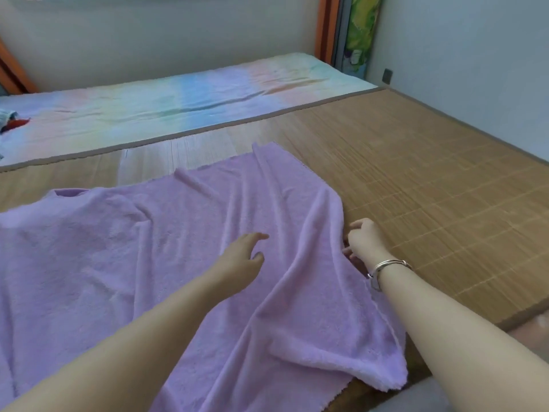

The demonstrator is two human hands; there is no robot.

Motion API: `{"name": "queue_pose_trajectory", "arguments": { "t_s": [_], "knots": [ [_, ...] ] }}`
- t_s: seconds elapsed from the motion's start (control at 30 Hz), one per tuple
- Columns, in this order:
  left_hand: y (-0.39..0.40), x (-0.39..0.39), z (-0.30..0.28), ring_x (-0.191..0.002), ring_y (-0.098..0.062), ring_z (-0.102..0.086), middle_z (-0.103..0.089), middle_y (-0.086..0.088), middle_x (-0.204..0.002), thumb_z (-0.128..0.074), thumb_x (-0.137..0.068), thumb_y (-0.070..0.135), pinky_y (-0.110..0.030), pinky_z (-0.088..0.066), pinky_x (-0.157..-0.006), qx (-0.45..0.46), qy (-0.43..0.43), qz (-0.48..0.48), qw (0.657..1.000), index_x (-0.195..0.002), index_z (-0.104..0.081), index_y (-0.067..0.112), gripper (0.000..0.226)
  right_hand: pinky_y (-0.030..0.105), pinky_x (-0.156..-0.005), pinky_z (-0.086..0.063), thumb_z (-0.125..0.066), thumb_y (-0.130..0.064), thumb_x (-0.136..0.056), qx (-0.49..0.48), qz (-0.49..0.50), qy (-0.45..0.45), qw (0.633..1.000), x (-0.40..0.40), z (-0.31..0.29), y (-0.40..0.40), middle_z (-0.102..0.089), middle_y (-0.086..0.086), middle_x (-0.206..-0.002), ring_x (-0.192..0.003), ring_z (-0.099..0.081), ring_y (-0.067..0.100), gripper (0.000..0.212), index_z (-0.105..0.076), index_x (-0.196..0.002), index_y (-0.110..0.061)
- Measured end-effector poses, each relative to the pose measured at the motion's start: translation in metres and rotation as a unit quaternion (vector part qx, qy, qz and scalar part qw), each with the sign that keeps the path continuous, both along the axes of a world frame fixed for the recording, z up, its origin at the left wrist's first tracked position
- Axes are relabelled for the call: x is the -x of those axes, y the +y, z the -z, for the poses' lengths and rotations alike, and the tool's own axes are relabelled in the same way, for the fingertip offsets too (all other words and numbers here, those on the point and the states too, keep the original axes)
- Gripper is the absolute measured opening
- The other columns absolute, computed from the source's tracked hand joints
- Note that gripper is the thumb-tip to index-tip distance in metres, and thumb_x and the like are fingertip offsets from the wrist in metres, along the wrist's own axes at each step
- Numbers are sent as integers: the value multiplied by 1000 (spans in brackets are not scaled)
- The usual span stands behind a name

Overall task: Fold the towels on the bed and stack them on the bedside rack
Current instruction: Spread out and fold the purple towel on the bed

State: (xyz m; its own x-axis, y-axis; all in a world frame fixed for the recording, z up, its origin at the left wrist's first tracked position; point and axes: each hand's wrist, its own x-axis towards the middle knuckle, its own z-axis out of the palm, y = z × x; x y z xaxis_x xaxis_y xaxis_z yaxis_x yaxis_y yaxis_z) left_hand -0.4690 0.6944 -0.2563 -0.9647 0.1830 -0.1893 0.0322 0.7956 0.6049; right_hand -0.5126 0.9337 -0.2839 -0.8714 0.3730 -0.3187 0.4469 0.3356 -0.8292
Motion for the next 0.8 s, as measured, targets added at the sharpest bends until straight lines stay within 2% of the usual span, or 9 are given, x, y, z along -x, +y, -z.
{"name": "queue_pose_trajectory", "arguments": {
  "t_s": [0.1,0.2,0.3,0.37,0.43,0.5,0.57,0.67,0.8],
  "knots": [
    [22,40,6,-136,-10,-34,-34,7,-150,-38,-98,10,-7,-22,-91,-18,-4,29,999,-142,-41,24,46,17,-35,-32,-55,-17,-92,50,-74,-14,996,29,5,-9,-53,3,-63,-41,-45,12,17,-58,-107,-11],
    [44,62,5,-135,-8,-34,-39,6,-147,-39,-99,14,-7,-21,-94,-67,-17,10,998,-141,-43,20,43,19,-54,-40,-62,-36,-87,49,-242,-43,968,34,7,-24,-55,-6,-70,-58,-48,7,25,-64,-93,-13],
    [66,82,2,-124,-12,-48,-53,6,-134,-49,-97,32,-24,-36,-102,-125,-52,-85,987,-131,-52,18,37,24,-60,-34,-68,-37,-74,31,-315,-31,948,27,10,-33,-46,-11,-61,-56,-39,5,24,-53,-67,-19],
    [77,94,2,-107,-13,-57,-60,6,-117,-59,-90,43,-30,-45,-92,-145,-65,-149,976,-118,-56,16,39,24,-57,-32,-64,-44,-66,23,-315,-25,948,19,7,-34,-43,-10,-62,-54,-38,6,28,-47,-63,-22],
    [84,108,5,-85,-12,-57,-60,5,-97,-66,-84,44,-26,-44,-69,-96,-76,-167,978,-103,-54,12,38,26,-55,-36,-53,-56,-58,-21,-306,-27,951,16,1,-27,-48,-7,-67,-57,-44,10,36,-47,-63,-21],
    [86,118,8,-63,-10,-50,-54,3,-77,-65,-84,34,-24,-34,-51,-52,-102,-164,980,-90,-51,13,26,32,-63,-48,-54,-54,-60,-31,-313,-45,948,11,-5,-16,-60,-7,-74,-67,-56,12,34,-54,-74,-23],
    [85,126,12,-56,-12,-45,-49,2,-67,-60,-87,23,-25,-31,-47,-42,-119,-169,978,-80,-50,12,16,34,-71,-51,-61,-45,-70,-43,-344,-87,934,5,-8,-2,-67,-5,-82,-75,-61,14,28,-58,-88,-22],
    [92,133,9,-61,-16,-43,-47,2,-66,-54,-88,19,-25,-33,-51,-115,-109,-186,970,-79,-53,13,11,33,-63,-52,-62,-38,-79,-94,-386,-147,906,-4,-12,26,-67,-1,-83,-66,-61,14,22,-61,-89,-19],
    [114,142,-7,-73,-16,-45,-47,-6,-80,-49,-90,23,-28,-38,-65,-211,-126,-198,949,-87,-54,15,10,27,-62,-43,-58,-33,-87,7,-384,-211,899,-20,-23,52,-58,0,-63,-59,-51,14,25,-59,-72,-13]
  ]
}}
